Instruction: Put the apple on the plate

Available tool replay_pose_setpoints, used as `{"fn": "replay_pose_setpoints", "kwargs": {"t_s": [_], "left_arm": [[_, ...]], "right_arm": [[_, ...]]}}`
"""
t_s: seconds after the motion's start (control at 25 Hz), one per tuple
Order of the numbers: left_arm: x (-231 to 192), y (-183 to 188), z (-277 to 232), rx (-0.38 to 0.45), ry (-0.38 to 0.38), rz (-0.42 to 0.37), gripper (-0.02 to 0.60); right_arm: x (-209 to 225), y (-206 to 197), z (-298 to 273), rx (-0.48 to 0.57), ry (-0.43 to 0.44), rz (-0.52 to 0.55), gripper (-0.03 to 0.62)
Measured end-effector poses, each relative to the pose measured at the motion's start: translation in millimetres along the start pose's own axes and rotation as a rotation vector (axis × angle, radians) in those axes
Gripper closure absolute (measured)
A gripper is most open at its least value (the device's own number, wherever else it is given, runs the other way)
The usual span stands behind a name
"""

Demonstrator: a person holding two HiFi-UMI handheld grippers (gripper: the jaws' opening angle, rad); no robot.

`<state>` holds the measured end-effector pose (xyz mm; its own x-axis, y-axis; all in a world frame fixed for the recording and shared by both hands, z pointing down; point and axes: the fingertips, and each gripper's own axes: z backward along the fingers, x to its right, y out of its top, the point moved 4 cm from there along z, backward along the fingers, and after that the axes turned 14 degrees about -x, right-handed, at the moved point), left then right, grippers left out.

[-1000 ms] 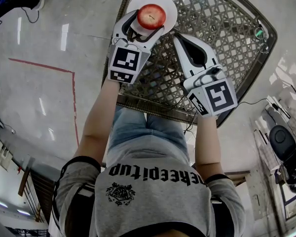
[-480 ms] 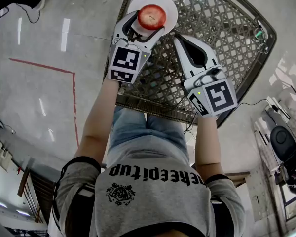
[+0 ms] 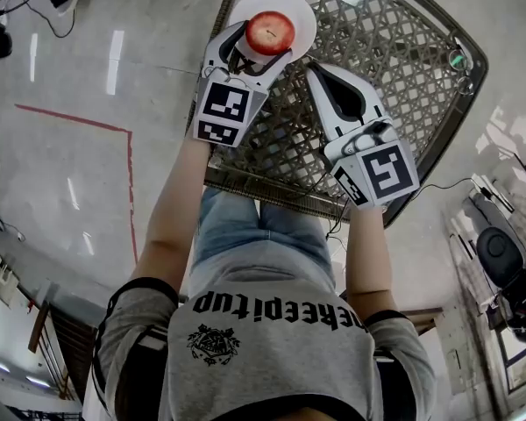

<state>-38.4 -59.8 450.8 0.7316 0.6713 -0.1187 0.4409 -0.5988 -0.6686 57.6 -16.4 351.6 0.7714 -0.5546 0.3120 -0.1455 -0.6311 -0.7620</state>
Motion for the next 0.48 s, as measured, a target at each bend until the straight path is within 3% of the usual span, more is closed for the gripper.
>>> {"fn": "replay_pose_setpoints", "kwargs": {"t_s": [0.48], "left_arm": [[-0.1,0.0,4.1,0.022,-0.003,0.005,0.169]], "right_arm": [[-5.9,0.4,3.7,0.001,-0.004,0.005,0.589]]}}
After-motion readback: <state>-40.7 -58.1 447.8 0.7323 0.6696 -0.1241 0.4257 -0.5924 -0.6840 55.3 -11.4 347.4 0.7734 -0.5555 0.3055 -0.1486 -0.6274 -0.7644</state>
